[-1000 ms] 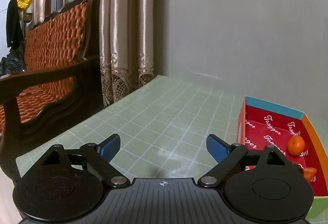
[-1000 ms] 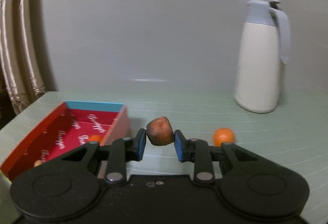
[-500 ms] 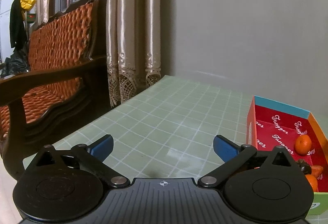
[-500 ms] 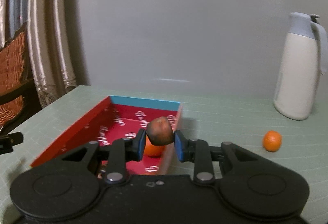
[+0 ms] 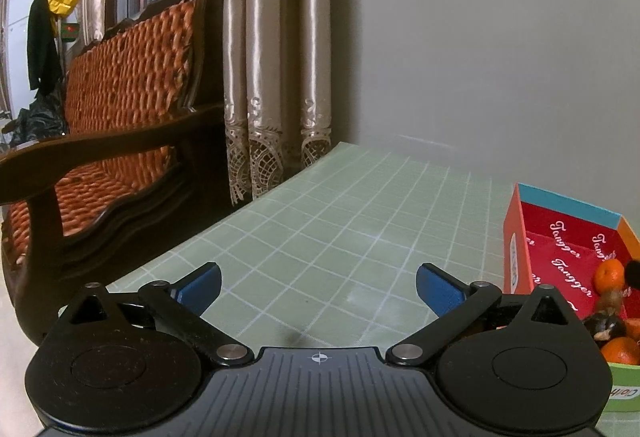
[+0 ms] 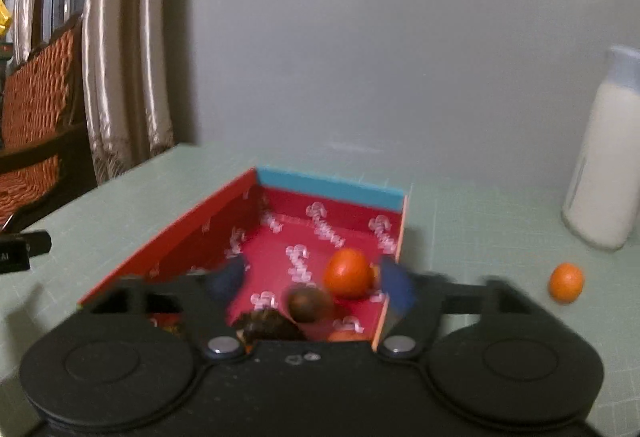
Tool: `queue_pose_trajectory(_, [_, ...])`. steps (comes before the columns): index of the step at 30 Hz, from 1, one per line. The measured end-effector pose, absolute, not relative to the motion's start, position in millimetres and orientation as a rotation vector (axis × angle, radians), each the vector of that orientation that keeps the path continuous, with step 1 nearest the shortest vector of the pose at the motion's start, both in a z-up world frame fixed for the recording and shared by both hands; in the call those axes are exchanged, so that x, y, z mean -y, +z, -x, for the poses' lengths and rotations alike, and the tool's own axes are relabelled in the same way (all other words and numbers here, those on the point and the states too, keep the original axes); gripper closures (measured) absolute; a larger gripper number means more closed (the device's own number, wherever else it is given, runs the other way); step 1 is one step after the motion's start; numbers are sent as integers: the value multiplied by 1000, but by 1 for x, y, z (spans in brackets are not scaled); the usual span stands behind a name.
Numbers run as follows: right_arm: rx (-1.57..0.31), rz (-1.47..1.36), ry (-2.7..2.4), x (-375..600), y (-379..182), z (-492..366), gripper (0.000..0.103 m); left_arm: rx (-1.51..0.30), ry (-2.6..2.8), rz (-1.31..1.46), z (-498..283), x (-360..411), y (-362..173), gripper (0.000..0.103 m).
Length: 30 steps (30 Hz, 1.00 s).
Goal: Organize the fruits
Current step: 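Carry the brown dried fruit over the red box and open the right tool, then move the left tool to the small mandarin on the mat and grasp it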
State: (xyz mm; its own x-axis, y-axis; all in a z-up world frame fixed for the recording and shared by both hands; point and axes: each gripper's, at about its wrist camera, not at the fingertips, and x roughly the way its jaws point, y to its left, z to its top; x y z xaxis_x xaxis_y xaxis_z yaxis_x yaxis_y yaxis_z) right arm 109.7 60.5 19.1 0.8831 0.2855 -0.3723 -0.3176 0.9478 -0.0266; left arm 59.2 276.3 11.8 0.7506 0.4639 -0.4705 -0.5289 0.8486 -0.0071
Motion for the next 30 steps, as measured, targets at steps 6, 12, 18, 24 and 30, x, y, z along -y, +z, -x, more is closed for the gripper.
queue_pose_trajectory(6, [-331, 28, 266, -38, 27, -106, 28, -468, 529, 140, -59, -272, 14, 0])
queue_pose_trajectory(12, [-343, -50, 206, -1, 30, -111, 28, -466, 515, 138, -60, -265, 16, 0])
queue_pose_trajectory(18, [-345, -97, 153, 30, 31, -110, 28, -458, 490, 133, -64, -251, 19, 0])
queue_pose_trajectory(24, [-338, -117, 108, 59, 32, -104, 28, -451, 451, 118, -68, -228, 24, 0])
queue_pose_trajectory(30, [-321, -134, 56, 87, 31, -99, 28, -437, 404, 109, -72, -201, 30, 0])
